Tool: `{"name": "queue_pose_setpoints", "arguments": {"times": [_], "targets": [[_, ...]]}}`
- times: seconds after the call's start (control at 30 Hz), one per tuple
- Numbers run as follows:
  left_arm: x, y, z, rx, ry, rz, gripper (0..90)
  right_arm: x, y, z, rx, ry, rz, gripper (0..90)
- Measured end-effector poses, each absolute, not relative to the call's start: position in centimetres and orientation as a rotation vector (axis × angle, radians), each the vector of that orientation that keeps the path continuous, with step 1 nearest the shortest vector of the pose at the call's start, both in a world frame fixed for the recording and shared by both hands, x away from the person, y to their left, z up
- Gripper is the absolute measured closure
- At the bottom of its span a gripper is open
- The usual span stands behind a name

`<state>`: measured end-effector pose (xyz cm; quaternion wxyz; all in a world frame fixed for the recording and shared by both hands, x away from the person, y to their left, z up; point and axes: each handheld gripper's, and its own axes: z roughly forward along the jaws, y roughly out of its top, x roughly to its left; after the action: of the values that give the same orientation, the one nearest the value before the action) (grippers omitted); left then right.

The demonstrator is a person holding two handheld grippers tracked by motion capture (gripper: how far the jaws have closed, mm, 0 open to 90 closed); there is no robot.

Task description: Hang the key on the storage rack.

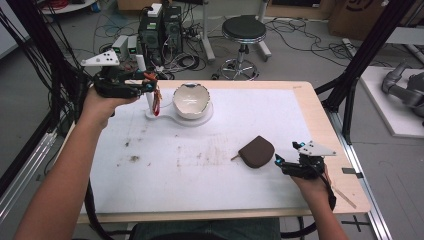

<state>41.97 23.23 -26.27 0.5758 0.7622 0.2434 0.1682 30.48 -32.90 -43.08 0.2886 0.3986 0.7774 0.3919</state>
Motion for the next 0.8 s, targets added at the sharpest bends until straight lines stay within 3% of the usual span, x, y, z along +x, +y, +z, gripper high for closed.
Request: {"name": "queue_pose_setpoints", "arguments": {"times": [0.8], "targets": [[44.4, 27.4, -27.0, 1.736, 0.709, 0.463, 48.8, 30.4, -33.0, -43.2, 1.074, 2.074, 1.036, 20.6]]}}
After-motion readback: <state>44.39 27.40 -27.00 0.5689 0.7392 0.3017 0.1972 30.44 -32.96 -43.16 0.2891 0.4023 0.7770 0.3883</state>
